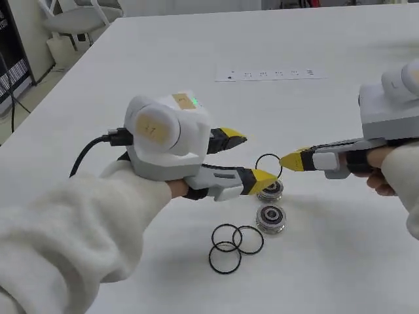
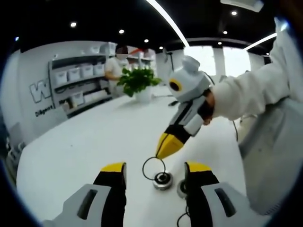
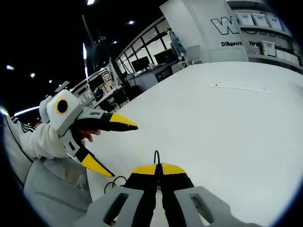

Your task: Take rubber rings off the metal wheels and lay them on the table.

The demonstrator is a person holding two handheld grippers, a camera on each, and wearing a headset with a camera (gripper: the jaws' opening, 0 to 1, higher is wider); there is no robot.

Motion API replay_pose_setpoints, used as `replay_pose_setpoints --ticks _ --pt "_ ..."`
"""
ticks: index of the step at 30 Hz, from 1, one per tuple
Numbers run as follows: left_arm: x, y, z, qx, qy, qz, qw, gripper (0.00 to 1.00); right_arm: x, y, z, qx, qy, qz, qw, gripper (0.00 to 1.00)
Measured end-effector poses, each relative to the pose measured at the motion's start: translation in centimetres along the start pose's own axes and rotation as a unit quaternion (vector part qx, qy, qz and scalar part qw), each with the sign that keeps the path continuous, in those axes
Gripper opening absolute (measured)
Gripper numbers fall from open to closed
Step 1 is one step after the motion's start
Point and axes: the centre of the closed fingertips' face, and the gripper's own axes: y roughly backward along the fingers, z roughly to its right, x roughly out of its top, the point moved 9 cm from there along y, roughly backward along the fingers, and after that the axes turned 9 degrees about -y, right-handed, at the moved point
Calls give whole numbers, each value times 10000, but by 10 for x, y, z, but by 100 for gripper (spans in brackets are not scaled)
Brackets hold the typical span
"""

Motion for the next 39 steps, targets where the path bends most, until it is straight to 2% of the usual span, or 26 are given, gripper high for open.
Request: replay_pose_setpoints --ticks 6,13,25,32,39 --pt "2 8 -6 80 136 18 9999 63 3 1 -4 64 23 38 10000 0" --pt "7 18 -5 35 127 105 9999 76 7 3 -11 190 45 74 9998 0" --pt "3 38 -6 21 144 42 9999 98 10 3 -21 386 73 36 9992 0" --pt "-1 51 -1 -75 48 -50 9999 100 10 2 -29 495 199 -93 9985 0" --pt "-7 68 4 -108 201 15 9997 100 9 -1 -36 618 319 -253 9973 0"
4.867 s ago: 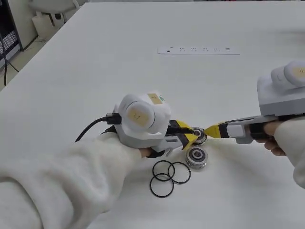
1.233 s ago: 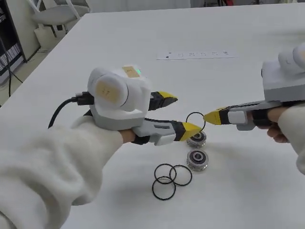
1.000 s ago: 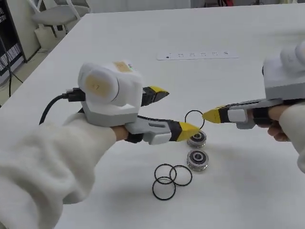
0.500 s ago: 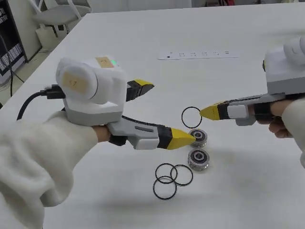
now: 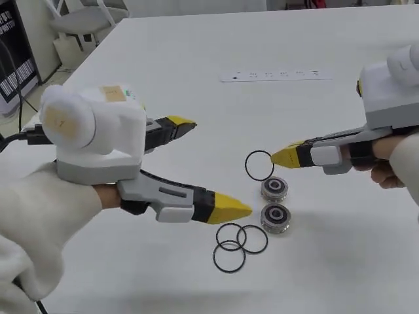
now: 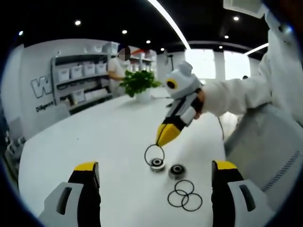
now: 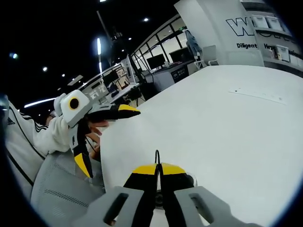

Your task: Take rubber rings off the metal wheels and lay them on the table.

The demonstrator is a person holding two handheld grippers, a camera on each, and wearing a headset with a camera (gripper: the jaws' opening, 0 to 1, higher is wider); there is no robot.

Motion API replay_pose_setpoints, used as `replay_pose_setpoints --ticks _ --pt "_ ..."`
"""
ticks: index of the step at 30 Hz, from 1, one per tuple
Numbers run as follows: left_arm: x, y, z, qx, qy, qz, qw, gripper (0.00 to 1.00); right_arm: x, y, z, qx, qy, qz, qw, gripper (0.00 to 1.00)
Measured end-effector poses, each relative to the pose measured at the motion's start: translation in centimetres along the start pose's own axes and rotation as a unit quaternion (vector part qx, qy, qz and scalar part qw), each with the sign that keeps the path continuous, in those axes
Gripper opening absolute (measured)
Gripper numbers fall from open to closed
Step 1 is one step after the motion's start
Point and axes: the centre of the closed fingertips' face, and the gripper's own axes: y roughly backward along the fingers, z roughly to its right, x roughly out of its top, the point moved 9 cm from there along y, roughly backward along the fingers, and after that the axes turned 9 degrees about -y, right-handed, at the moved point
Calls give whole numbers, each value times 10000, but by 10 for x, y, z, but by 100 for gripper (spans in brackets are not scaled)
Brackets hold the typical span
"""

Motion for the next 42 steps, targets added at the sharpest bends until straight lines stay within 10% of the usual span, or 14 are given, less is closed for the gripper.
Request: replay_pose_setpoints --ticks 22,42 --pt "-27 28 20 -239 226 -164 9993 100 -13 -14 -20 478 239 -711 9960 0" --pt "-35 27 30 -477 328 -327 9978 100 -41 -24 -29 948 166 -1780 9793 0"
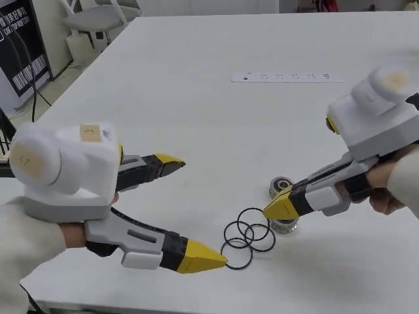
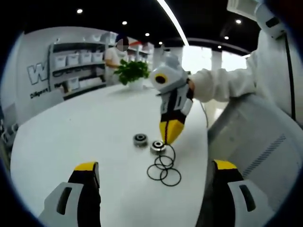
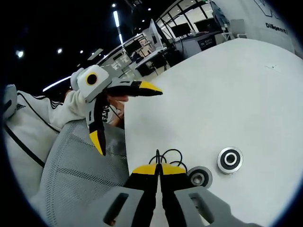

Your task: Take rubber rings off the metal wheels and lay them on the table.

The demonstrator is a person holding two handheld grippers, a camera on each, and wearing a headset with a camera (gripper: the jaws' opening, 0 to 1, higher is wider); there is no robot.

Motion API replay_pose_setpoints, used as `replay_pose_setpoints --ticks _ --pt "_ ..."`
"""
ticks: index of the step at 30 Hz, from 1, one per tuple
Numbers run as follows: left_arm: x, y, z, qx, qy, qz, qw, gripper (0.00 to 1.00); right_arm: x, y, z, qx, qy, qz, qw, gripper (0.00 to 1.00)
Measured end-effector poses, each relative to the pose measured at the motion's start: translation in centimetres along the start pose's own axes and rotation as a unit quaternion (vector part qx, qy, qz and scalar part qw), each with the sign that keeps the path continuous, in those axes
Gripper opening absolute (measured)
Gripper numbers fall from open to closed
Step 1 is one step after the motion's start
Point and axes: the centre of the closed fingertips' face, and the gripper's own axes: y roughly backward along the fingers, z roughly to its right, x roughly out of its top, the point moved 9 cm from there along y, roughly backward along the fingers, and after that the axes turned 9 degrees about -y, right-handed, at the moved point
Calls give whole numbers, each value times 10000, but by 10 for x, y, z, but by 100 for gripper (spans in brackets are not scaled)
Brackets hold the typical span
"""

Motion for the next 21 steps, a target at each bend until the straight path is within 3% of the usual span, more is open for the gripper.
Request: replay_pose_setpoints --ticks 8,11,21 --pt "-3 -3 4 -156 -3 -102 9998 100 -13 -7 -2 214 -144 -541 9982 0" --pt "-3 -3 4 -165 3 -117 9998 100 -18 -10 -1 188 -118 -720 9972 0" --pt "-6 -2 4 -199 39 -180 9996 100 -23 -11 4 -9 -69 -866 9962 0"
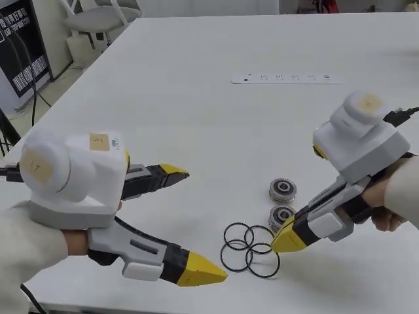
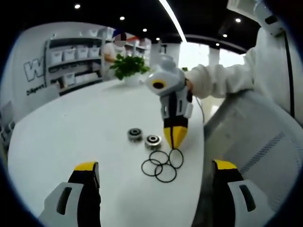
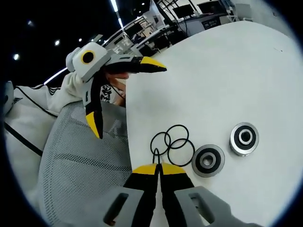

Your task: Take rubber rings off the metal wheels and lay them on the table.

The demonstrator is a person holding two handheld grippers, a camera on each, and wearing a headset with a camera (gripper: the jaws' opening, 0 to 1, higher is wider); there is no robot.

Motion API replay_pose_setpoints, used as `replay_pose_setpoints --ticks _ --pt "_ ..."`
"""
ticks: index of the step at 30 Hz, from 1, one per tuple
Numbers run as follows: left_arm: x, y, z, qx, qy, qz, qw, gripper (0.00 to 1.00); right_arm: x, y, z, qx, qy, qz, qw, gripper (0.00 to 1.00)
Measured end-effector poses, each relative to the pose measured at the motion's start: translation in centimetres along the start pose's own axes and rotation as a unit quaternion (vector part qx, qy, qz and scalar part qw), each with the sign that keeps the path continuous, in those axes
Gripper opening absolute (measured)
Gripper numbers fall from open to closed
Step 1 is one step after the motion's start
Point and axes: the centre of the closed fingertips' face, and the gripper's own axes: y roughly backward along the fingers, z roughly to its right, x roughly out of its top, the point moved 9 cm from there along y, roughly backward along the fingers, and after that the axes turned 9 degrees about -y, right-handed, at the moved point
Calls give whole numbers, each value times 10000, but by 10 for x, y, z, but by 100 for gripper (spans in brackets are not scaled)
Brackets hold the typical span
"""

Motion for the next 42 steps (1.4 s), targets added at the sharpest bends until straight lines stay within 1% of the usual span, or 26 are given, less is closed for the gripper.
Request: replay_pose_setpoints --ticks 10,15,18,20,26,38,42 --pt "-1 0 2 -35 37 0 10000 100 1 1 5 -168 -67 138 9997 0" --pt "-1 0 2 -49 46 -16 10000 100 0 1 7 -232 -58 133 9996 0" --pt "-1 0 3 -53 43 -20 10000 100 1 1 9 -290 -47 173 9994 0" --pt "-1 0 3 -54 49 -16 10000 100 1 1 9 -308 -51 200 9993 0" --pt "-1 -1 3 -65 55 -30 10000 100 0 1 11 -373 -27 158 9992 0" --pt "-2 -1 2 -68 56 -37 10000 100 2 1 13 -443 -19 210 9988 1" --pt "-2 -1 2 -74 64 -68 9999 100 2 2 13 -464 -13 237 9986 1"
